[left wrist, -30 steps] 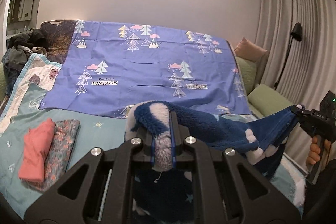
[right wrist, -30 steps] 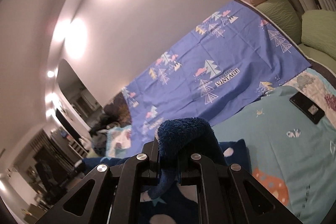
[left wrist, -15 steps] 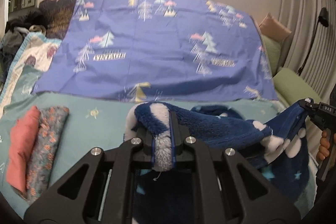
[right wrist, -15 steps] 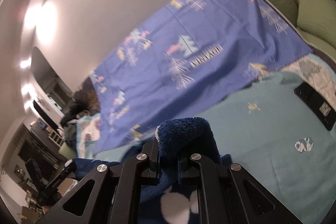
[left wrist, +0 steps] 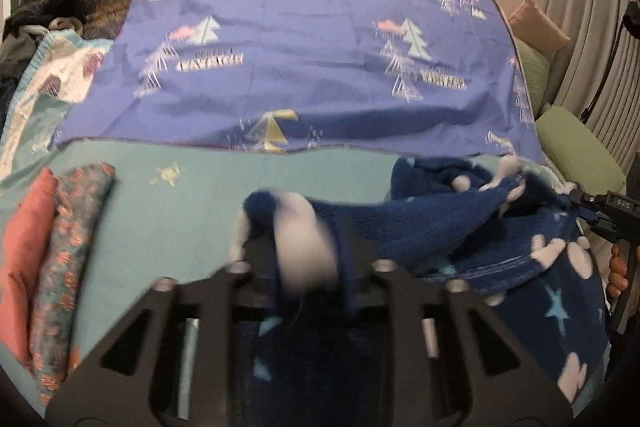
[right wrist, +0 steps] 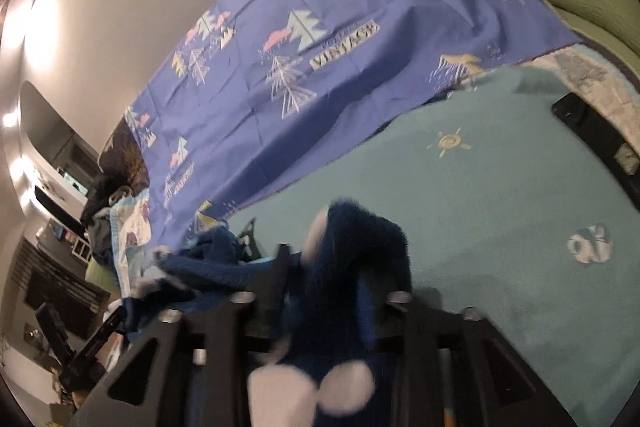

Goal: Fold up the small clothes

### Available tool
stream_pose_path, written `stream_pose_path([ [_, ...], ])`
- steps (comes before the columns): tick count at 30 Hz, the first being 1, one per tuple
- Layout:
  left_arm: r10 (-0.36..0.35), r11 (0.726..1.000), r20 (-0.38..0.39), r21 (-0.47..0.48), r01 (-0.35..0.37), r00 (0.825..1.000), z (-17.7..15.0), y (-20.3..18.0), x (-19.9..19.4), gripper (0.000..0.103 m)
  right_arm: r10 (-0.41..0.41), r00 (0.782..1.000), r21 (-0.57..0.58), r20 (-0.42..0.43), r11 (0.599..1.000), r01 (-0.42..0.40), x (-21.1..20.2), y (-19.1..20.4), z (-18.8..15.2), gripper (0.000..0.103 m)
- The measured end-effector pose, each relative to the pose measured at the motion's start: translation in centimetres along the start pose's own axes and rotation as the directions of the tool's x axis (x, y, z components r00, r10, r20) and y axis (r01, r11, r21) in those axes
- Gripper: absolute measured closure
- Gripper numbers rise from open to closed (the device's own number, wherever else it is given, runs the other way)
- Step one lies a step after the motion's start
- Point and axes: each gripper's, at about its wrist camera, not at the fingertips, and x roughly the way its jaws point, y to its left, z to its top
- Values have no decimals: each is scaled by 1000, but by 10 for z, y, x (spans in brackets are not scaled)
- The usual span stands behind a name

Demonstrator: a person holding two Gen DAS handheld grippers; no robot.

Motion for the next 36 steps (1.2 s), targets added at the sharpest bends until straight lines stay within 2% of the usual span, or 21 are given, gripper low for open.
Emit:
stream_pose_path([
  [1,2,1000,25,-3,-2,1000,3,1,-8,51,10,1000,-8,18,1000,-10,-12,3,0,56],
  [2,-10,1000,55,-6,10,998,5,2,-21,49,21,999,-26,28,999,-20,-25,8,0,56],
  [5,-65,998,106,-9,66,992,9,5,-57,49,11,1000,-111,5,994,-11,-53,27,-9,56],
  [7,-126,992,99,25,124,987,6,-1,-69,49,-6,998,-212,-59,977,-7,-56,47,-24,57],
  [8,-162,986,76,56,158,984,3,-7,-72,49,-19,993,-266,-112,964,-12,-51,59,-37,60],
  [11,-252,949,-80,174,263,964,-17,-41,-63,54,-73,968,-370,-239,929,-21,-24,86,-67,72],
  [13,-245,918,-199,268,293,949,-33,-69,-43,59,-137,944,-417,-299,909,0,6,100,-83,74],
  [15,-174,905,-275,335,264,946,-43,-94,-13,64,-189,931,-430,-313,902,39,36,107,-85,74],
  [17,-152,912,-318,319,257,936,-40,-103,13,64,-180,943,-395,-280,917,57,56,111,-68,74],
  [18,-141,922,-303,308,237,942,-30,-105,26,64,-156,959,-370,-237,927,59,62,112,-54,74],
  [19,-115,932,-265,306,197,957,-20,-104,34,64,-135,973,-336,-188,940,66,64,110,-41,74],
  [20,-72,948,-209,291,132,975,-9,-101,42,64,-124,984,-278,-125,957,85,64,104,-26,74],
  [21,4,968,-134,251,30,991,4,-91,48,64,-125,990,-215,-73,971,107,63,96,-14,74],
  [22,68,977,-88,205,-49,994,14,-81,52,64,-130,990,-178,-52,977,118,62,89,-8,74],
  [24,118,987,-74,114,-109,990,21,-58,53,64,-131,989,-145,-70,982,120,54,74,-7,74],
  [27,93,995,-81,54,-88,992,11,-26,29,63,-149,984,-168,-94,977,132,20,50,-24,74],
  [29,69,997,-89,38,-66,994,-3,-10,3,58,-161,984,-160,-71,976,148,-18,30,-39,74],
  [31,17,1000,-110,9,-16,994,-26,4,-31,54,-147,987,-129,-60,982,139,-63,9,-63,72],
  [32,-15,1000,-120,-4,15,993,-38,8,-48,52,-141,988,-111,-63,985,133,-80,1,-73,67],
  [35,-115,993,-151,-36,111,982,-77,14,-97,49,-113,991,-38,-77,993,110,-135,-20,-117,58],
  [36,-149,988,-163,-66,140,975,-93,14,-110,44,-94,993,2,-76,996,94,-150,-27,-132,56],
])
